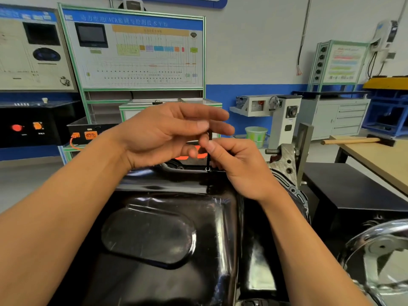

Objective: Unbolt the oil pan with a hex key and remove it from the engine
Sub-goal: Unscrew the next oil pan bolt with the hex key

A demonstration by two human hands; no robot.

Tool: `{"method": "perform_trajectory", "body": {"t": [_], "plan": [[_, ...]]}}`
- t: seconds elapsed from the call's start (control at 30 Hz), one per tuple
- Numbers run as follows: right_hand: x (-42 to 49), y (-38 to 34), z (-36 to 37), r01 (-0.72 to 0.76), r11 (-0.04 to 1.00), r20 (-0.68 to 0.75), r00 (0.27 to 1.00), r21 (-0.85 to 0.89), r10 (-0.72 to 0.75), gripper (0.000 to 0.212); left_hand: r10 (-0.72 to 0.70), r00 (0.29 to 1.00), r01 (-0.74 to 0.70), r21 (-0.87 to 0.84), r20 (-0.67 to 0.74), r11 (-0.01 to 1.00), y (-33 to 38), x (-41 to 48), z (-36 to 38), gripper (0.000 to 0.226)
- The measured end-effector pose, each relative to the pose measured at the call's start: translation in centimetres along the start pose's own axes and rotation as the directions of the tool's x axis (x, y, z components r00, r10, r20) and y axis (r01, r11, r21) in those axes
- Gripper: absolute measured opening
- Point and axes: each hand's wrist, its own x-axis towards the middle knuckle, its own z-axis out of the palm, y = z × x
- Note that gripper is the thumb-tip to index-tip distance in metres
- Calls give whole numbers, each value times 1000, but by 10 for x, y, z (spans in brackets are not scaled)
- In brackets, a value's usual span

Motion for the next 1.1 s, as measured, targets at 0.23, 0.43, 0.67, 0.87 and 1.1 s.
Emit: {"method": "perform_trajectory", "body": {"t": [0.23, 0.43, 0.67, 0.87, 1.1], "plan": [[0, 1, -1, -17, 997, 28, 999, 73, 15, 31, -102, 995, 102, 0, 19, 995, 0, 1, -6, 35], [-2, -2, 0, -24, 996, 6, 1000, 83, 24, 32, -55, 993, 74, 177, -107, 981, -4, 4, 4, 27], [-1, -6, 4, 9, 1000, -10, 1000, 19, -9, 33, 439, 808, -163, 568, -392, 807, -12, 17, 33, 27], [1, -11, 6, 17, 999, 37, 999, -33, -15, 40, 437, 745, -69, 593, -504, 802, -10, 20, 33, 14], [-1, -8, 5, 5, 1000, -13, 1000, 7, -5, 37, 31, 980, -31, 3, -198, 1000, 0, 5, 9, 31]]}}
